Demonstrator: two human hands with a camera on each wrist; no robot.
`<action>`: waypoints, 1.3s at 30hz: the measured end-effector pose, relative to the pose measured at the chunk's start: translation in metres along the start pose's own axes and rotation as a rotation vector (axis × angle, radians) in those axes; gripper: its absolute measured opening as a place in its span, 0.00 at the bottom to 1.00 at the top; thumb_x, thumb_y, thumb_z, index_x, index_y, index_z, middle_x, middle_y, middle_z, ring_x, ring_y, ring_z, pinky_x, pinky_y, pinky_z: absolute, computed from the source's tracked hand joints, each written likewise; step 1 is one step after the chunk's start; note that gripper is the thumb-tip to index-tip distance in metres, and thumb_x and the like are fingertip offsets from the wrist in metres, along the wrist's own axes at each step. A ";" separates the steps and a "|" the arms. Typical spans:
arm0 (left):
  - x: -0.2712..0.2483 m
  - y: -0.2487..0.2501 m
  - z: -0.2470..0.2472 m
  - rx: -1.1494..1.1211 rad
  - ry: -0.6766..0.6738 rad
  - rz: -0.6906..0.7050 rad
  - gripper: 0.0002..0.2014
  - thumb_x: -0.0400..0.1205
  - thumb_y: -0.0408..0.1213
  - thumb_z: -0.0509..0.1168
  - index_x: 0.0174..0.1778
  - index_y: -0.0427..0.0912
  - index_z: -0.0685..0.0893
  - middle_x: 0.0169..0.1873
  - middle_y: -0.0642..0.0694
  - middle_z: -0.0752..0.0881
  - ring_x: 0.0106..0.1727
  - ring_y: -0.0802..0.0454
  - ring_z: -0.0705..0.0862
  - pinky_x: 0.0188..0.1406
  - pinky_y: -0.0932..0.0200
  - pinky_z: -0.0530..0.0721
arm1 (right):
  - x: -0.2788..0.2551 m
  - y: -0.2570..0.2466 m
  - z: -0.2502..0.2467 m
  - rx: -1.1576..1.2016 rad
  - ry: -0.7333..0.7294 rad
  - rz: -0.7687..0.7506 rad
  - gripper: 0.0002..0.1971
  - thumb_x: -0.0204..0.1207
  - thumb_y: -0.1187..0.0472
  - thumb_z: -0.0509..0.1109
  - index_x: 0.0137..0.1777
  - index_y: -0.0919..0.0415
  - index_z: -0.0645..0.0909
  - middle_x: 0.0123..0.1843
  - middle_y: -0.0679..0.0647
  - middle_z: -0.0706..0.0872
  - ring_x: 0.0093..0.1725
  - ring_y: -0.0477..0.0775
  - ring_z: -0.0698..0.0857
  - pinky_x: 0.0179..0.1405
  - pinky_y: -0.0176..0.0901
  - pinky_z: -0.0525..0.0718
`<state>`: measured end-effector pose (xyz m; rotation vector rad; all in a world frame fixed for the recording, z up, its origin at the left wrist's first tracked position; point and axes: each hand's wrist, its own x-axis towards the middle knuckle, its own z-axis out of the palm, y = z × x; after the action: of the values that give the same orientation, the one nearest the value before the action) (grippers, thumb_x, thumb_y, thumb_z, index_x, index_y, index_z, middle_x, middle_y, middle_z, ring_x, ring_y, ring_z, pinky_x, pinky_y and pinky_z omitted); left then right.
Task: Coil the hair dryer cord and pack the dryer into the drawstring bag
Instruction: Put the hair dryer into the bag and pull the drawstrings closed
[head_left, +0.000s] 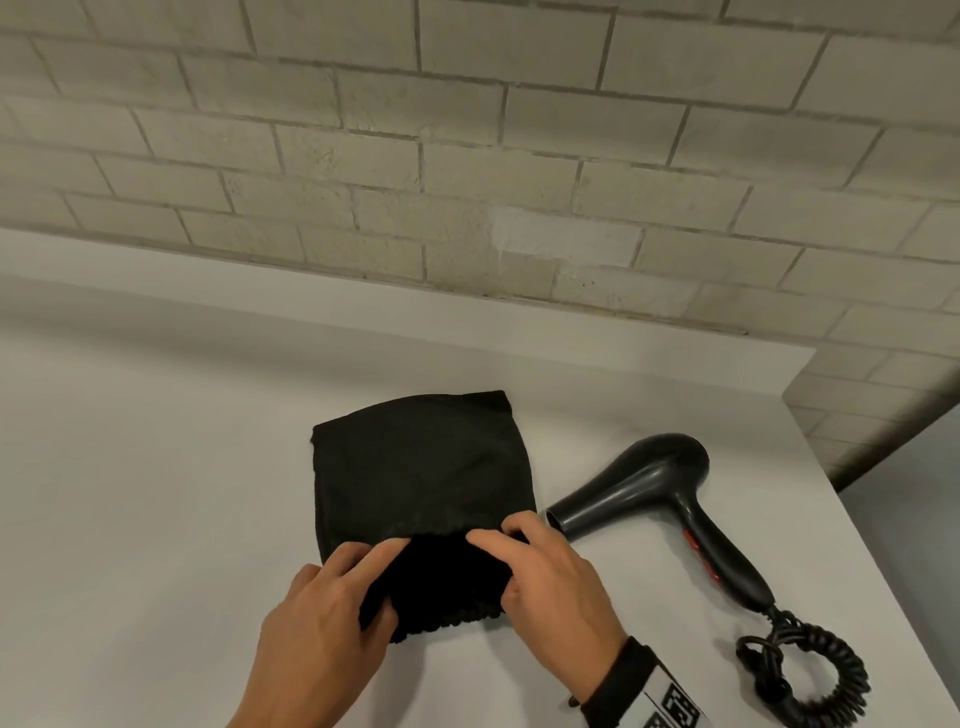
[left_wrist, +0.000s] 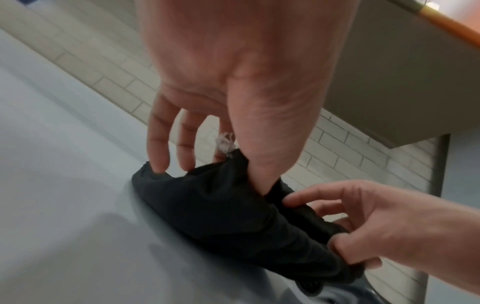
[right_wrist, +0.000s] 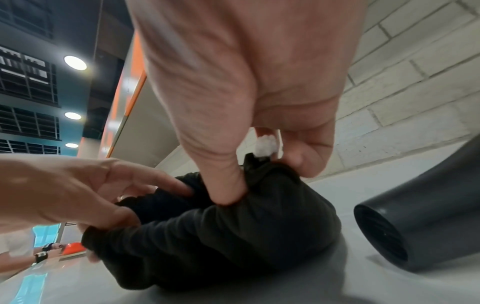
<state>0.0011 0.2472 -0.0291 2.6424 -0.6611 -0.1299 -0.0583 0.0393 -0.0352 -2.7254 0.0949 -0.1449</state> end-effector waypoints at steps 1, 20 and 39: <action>0.002 0.004 0.001 -0.029 0.019 0.015 0.27 0.80 0.49 0.68 0.72 0.74 0.68 0.58 0.69 0.79 0.46 0.58 0.80 0.35 0.73 0.77 | 0.000 0.000 0.001 -0.017 -0.010 0.012 0.32 0.77 0.71 0.62 0.73 0.35 0.65 0.66 0.45 0.73 0.58 0.51 0.79 0.52 0.44 0.86; 0.035 0.023 0.007 -0.356 -0.002 -0.025 0.27 0.75 0.40 0.76 0.70 0.55 0.79 0.52 0.62 0.81 0.51 0.59 0.80 0.59 0.61 0.81 | -0.121 0.157 -0.090 0.126 0.111 0.832 0.36 0.61 0.29 0.71 0.67 0.46 0.74 0.60 0.47 0.83 0.54 0.50 0.81 0.54 0.47 0.81; 0.053 0.055 0.002 -0.353 -0.017 0.026 0.31 0.79 0.48 0.72 0.78 0.55 0.71 0.56 0.59 0.79 0.57 0.58 0.79 0.60 0.63 0.81 | -0.091 0.152 -0.071 0.037 0.068 0.723 0.13 0.75 0.34 0.63 0.49 0.40 0.74 0.27 0.43 0.88 0.26 0.40 0.86 0.32 0.40 0.86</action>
<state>0.0242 0.1772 -0.0078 2.2956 -0.6154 -0.2386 -0.1641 -0.1196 -0.0389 -2.4703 1.0572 -0.0264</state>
